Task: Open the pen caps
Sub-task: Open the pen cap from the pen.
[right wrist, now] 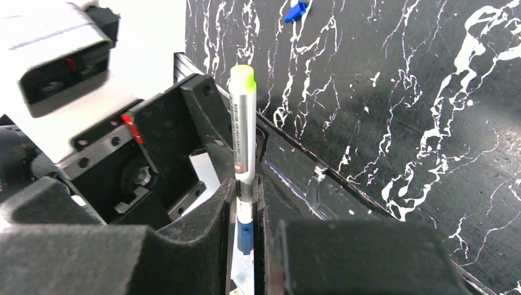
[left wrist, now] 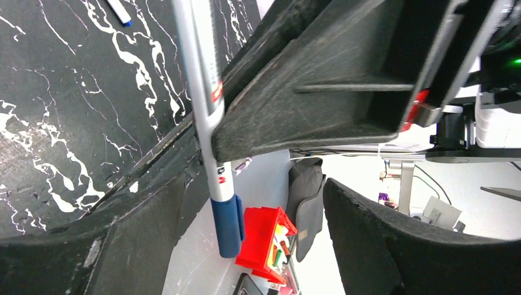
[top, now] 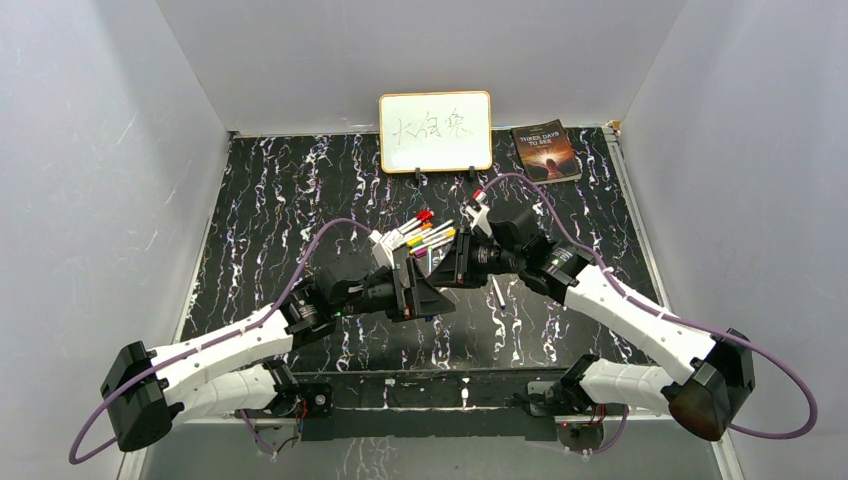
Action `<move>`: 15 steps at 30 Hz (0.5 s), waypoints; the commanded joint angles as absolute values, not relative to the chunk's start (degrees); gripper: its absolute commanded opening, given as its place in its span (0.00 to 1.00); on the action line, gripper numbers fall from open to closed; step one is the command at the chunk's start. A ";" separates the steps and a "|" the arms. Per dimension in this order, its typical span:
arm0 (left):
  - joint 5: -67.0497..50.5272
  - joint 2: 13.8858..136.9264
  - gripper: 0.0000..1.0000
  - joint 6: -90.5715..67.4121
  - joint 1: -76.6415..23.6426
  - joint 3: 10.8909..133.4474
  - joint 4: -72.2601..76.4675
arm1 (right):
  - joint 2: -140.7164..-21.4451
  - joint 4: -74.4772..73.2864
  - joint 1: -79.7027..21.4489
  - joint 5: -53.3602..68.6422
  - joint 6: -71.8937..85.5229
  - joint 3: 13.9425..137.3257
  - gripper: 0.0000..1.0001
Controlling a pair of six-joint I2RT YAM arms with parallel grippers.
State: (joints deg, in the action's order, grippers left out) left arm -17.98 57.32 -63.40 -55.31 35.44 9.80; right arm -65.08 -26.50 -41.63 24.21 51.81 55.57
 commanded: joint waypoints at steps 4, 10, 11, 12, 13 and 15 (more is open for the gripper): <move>-16.11 54.82 0.69 -65.07 -56.20 33.56 14.75 | -61.19 -18.13 -42.08 23.90 58.88 51.61 0.00; -15.63 55.97 0.44 -65.25 -57.00 33.30 15.64 | -58.45 -14.80 -42.09 22.34 63.44 47.98 0.00; -15.64 56.03 0.43 -65.32 -57.03 33.29 15.64 | -58.36 -14.98 -42.07 22.17 63.45 47.99 0.00; -15.59 56.09 0.41 -65.37 -57.06 33.29 15.64 | -58.24 -15.10 -42.02 21.89 63.53 47.92 0.00; -15.56 56.13 0.40 -65.36 -57.05 33.19 15.69 | -58.09 -15.05 -42.08 21.72 63.58 47.90 0.00; -15.48 56.10 0.37 -65.45 -57.13 33.15 15.73 | -58.01 -15.11 -42.02 21.58 63.71 47.89 0.00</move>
